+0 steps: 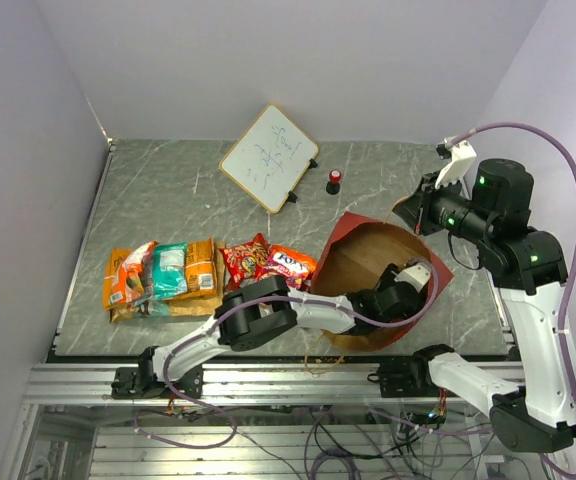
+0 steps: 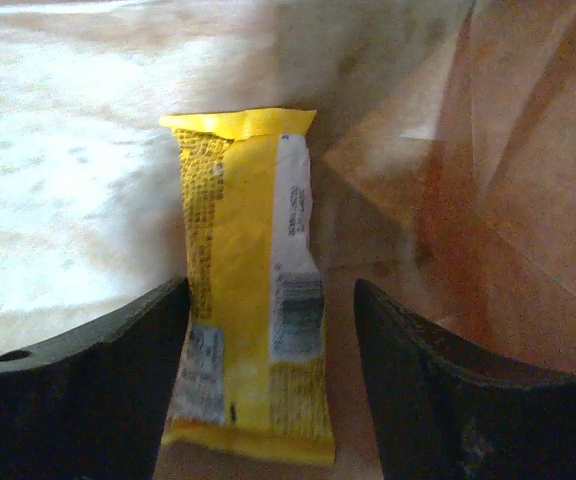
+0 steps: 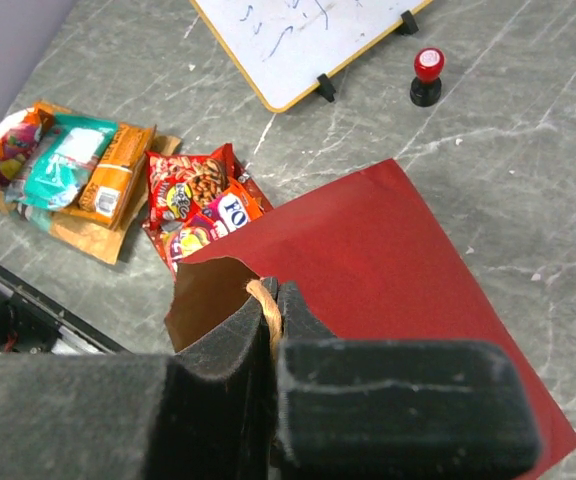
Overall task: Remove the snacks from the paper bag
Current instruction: Take out the snack from the paper bag.
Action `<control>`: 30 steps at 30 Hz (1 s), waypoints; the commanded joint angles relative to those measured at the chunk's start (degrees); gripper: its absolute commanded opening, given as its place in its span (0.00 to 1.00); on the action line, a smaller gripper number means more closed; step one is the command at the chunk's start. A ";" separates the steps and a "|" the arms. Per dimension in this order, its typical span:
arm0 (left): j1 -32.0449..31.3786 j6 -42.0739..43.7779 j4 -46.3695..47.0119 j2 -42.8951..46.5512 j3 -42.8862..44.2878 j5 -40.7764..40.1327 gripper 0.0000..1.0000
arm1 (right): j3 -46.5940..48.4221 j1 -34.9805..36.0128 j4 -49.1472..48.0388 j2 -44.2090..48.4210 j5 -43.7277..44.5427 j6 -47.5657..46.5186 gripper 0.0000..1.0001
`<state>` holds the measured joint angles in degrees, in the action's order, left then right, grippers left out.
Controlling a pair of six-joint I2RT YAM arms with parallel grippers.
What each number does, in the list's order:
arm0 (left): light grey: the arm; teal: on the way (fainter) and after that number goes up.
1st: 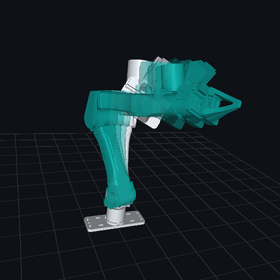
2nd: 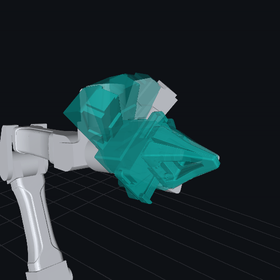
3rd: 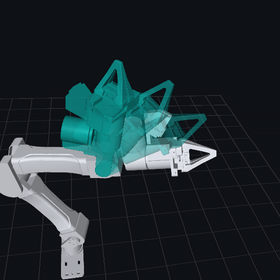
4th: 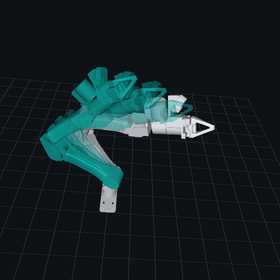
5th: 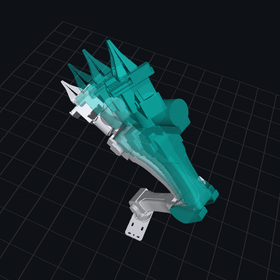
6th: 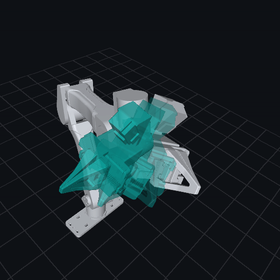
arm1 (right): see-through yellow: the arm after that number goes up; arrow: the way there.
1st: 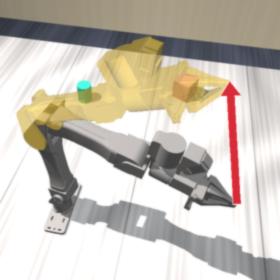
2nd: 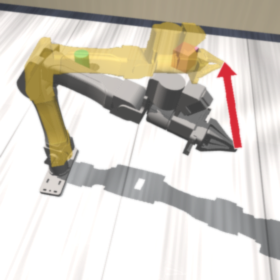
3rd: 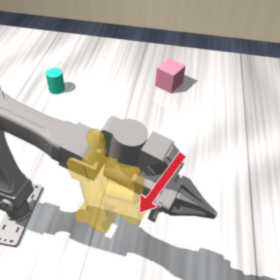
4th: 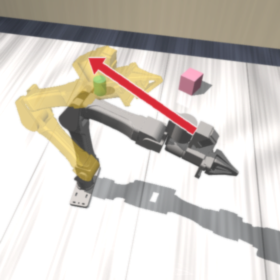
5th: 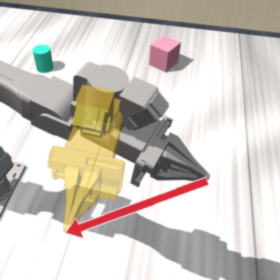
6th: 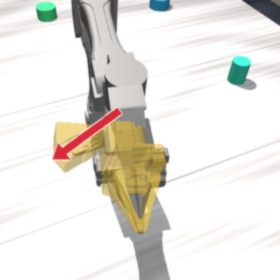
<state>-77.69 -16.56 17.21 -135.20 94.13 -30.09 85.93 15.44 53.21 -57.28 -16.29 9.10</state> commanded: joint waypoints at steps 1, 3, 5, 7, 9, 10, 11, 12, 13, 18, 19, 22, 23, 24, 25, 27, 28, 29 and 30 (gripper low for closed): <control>1.29 -2.75 -4.20 -7.00 7.66 6.23 0.73 | 2.78 0.04 2.51 0.32 -0.06 -3.62 0.00; 1.40 -2.59 -5.16 -6.82 7.87 6.68 0.64 | 2.71 0.03 2.86 0.79 0.39 -4.67 0.00; 1.40 -1.88 -5.27 -5.05 6.58 6.63 0.55 | 2.39 0.03 2.67 1.25 1.49 -5.64 0.00; 1.61 -1.39 -6.44 -2.76 5.12 6.39 0.46 | 2.18 0.04 2.01 1.47 3.02 -6.37 0.00; 1.97 -1.96 -9.30 0.35 4.04 6.81 0.37 | 2.08 -0.04 0.97 1.58 4.84 -6.62 0.00; 2.15 -2.46 -10.66 1.96 3.34 7.48 0.32 | 2.10 0.02 0.33 1.68 5.39 -6.71 0.00; 2.31 -2.96 -11.53 3.68 2.49 8.32 0.28 | 2.04 -0.02 -0.46 1.72 5.73 -6.80 0.00; 2.36 -3.36 -12.55 5.37 1.52 9.13 0.25 | 1.82 0.02 -1.27 1.86 5.91 -6.88 0.00; 2.37 -3.65 -13.67 7.14 0.73 9.72 0.23 | 1.50 0.03 -2.14 2.22 6.21 -6.90 0.00; 2.37 -5.38 -21.35 14.48 -1.62 12.08 0.16 | -2.26 0.02 -5.97 4.37 9.22 -6.36 0.00; 2.37 -5.49 -22.76 15.86 -2.28 12.77 0.15 | -3.20 -0.02 -6.57 4.75 10.07 -6.30 0.00; 2.37 -5.76 -25.87 19.83 -4.29 14.57 0.14 | -5.65 0.01 -8.30 5.99 13.01 -6.12 0.00; 2.37 -6.05 -27.02 21.19 -4.83 15.21 0.14 | -6.24 0.08 -8.87 6.32 13.64 -6.18 0.00; 2.37 -6.23 -28.05 22.55 -5.34 15.91 0.14 | -6.70 0.00 -9.58 6.46 14.23 -6.20 0.00; 2.37 -6.24 -29.16 23.72 -5.77 16.53 0.14 | -6.96 -0.02 -10.12 6.59 14.79 -6.20 0.00; 2.37 -5.98 -31.82 26.45 -6.54 17.44 0.14 | -7.37 0.03 -11.43 6.57 16.10 -6.05 0.00; 2.37 -5.83 -33.21 28.05 -6.87 17.77 0.14 | -7.50 -0.01 -12.13 6.54 16.82 -5.82 0.00; 2.37 -5.54 -34.35 29.88 -7.16 18.33 0.14 | -7.57 0.01 -12.68 6.29 17.46 -5.54 0.00; 2.37 -4.78 -35.26 32.28 -7.46 19.39 0.14 | -7.61 0.04 -13.38 6.10 18.07 -5.18 0.00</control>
<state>-75.37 -21.93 -11.70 -109.69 87.72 -14.85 78.72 15.44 44.97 -51.37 -2.35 3.16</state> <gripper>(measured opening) 0.304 0.003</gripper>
